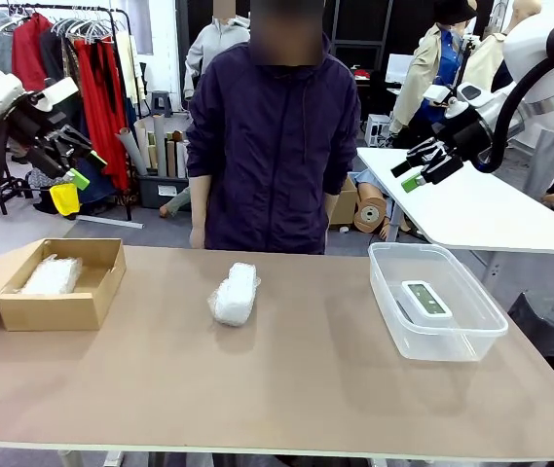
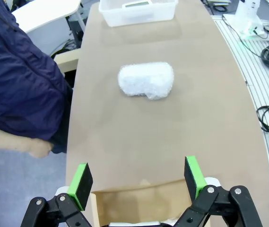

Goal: Separate and place wrapped and unwrapped clocks.
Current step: Pick up the Digital clock indicated by the person.

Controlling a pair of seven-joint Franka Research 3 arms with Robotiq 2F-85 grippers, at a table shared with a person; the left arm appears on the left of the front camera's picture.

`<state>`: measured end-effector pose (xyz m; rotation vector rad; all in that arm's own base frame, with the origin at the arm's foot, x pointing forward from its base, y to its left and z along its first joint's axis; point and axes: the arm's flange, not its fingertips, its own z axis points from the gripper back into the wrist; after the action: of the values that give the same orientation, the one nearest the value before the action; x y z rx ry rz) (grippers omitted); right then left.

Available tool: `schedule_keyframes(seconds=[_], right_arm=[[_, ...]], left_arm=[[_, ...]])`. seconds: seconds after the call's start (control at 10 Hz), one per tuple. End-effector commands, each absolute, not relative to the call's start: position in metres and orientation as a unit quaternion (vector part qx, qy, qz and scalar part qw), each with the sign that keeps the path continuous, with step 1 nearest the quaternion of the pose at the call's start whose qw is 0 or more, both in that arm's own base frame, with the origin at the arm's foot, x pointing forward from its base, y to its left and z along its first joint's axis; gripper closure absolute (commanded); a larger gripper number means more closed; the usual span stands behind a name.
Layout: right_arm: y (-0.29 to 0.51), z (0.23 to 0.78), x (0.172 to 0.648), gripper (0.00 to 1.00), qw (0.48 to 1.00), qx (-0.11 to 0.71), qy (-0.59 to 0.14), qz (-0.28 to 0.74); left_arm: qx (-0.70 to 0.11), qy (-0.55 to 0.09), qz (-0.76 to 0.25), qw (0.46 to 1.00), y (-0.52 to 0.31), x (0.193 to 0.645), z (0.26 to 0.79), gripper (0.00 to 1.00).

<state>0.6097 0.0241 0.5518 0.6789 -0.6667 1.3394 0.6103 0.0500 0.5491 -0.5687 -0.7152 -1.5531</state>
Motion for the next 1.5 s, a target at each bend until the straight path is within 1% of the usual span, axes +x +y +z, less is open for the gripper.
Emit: schedule_keyframes(seconds=[0.0, 1.4], right_arm=[[0.0254, 0.5536, 0.6072, 0.0, 0.68, 0.302, -0.297, 0.599], [0.0254, 0.5536, 0.6072, 0.0, 0.68, 0.302, -0.297, 0.599]], left_arm=[[-0.243, -0.312, -0.682, 0.616, 0.0512, 0.6083, 0.551, 0.0], [-0.243, -0.312, -0.682, 0.616, 0.0512, 0.6083, 0.551, 0.0]])
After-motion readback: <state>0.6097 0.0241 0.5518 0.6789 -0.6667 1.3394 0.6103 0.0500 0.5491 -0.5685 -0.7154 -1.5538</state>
